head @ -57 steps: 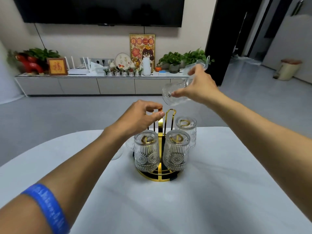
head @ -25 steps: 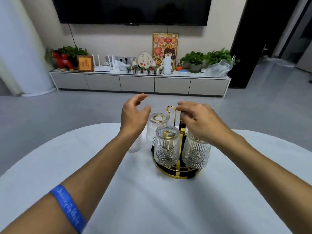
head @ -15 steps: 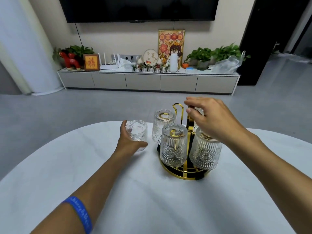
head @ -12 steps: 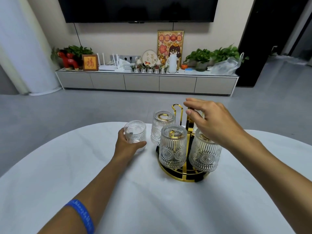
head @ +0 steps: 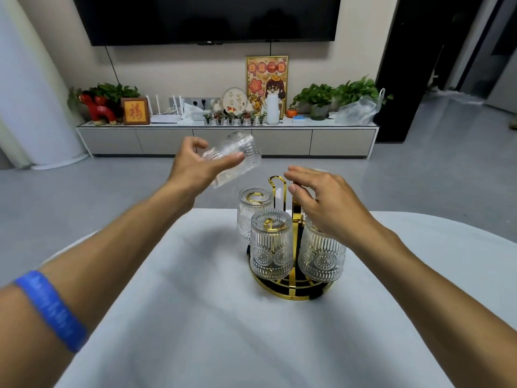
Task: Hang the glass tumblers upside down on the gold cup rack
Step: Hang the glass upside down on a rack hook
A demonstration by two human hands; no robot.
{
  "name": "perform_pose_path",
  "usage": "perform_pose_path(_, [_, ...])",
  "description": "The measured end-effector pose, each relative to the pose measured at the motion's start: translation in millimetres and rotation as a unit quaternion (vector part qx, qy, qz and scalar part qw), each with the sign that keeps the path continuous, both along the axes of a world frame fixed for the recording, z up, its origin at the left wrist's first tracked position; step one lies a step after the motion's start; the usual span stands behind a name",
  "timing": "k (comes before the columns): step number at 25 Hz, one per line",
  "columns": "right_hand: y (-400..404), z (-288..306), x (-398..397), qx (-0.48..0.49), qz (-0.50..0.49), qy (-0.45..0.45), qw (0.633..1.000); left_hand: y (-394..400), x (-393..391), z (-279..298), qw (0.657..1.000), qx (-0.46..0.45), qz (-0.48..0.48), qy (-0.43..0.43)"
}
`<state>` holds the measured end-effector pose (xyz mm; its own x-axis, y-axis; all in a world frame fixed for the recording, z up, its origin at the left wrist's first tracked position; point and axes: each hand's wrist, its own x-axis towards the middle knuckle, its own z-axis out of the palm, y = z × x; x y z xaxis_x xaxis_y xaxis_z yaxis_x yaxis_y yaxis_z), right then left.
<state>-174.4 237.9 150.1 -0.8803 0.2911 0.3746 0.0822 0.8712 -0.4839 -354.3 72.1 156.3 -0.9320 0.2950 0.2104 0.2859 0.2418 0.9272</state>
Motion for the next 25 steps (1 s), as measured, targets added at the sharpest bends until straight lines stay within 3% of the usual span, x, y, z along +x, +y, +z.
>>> perform_pose_path(5, [-0.3,-2.1,0.9,-0.002,0.001,0.006,1.000,48.5,8.0,38.3,0.991,-0.088,-0.057,0.080])
perform_pose_path(12, [1.3,-5.9,-0.4,0.001,0.000,0.028,1.000,87.4,11.7,26.2,0.943,-0.239,-0.100,0.207])
perform_pose_path(22, [-1.1,-10.2,-0.8,0.005,-0.002,0.044,0.999,111.2,9.7,-12.6,0.886,-0.354,-0.155,0.257])
perform_pose_path(25, [-2.1,-11.7,-1.2,0.009,-0.002,0.043,0.999,115.1,6.4,-19.6,0.869,-0.401,-0.168,0.236])
